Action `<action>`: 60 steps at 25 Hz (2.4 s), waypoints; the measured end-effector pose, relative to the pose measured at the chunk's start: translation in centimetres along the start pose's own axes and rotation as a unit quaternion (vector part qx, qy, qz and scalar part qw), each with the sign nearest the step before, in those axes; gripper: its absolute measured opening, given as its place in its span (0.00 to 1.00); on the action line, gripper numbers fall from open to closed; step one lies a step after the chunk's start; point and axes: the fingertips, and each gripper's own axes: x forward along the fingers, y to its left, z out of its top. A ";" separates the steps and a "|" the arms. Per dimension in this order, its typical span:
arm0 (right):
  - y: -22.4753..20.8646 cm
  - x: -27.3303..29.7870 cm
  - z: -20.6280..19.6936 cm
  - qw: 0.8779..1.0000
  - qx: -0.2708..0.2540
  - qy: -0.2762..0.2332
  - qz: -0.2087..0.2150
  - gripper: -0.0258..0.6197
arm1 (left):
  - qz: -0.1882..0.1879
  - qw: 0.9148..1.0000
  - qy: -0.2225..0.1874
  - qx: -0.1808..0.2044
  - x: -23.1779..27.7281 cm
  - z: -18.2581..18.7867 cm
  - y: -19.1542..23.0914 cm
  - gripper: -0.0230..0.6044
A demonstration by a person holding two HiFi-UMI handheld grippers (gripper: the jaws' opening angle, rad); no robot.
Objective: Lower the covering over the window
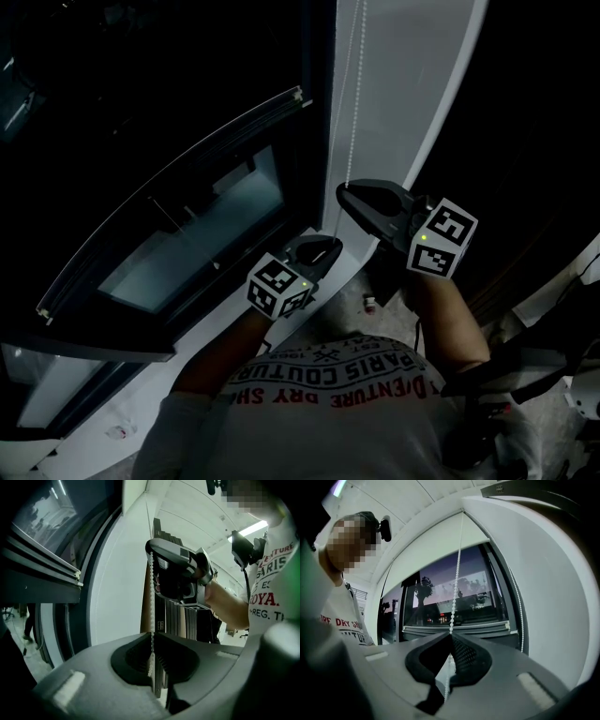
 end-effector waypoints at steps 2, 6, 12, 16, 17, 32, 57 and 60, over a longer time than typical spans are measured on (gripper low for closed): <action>-0.2 -0.3 -0.2 1.000 0.004 -0.003 -0.004 0.05 | 0.002 1.000 0.009 0.011 0.1 -0.3 -0.1 0.07; -0.2 -0.6 -2.1 1.000 -0.002 0.022 -0.015 0.05 | 0.000 1.000 0.021 0.022 0.6 -1.9 -0.2 0.07; -0.4 -1.4 -5.8 0.998 0.011 0.053 -0.023 0.05 | -0.006 0.998 0.058 0.030 1.7 -5.5 -0.6 0.07; -0.8 -1.7 -8.2 0.997 0.045 0.055 -0.024 0.05 | -0.004 0.997 0.077 0.019 2.0 -7.9 -0.3 0.07; -0.8 -1.7 -8.9 0.997 0.048 0.061 -0.025 0.05 | -0.003 0.996 0.083 0.016 2.0 -8.5 -0.2 0.07; 0.4 -2.0 -20.5 0.983 0.072 0.165 -0.034 0.05 | 0.006 0.978 0.204 -0.037 0.8 -19.7 -1.8 0.07; 0.7 -3.0 -20.6 0.983 0.085 0.152 -0.051 0.05 | -0.027 0.995 -0.088 -0.029 -2.6 11.4 0.4 0.17; 0.9 -3.0 -20.6 0.983 0.085 0.152 -0.050 0.05 | -0.035 0.995 -0.095 -0.009 -2.3 14.1 -0.1 0.17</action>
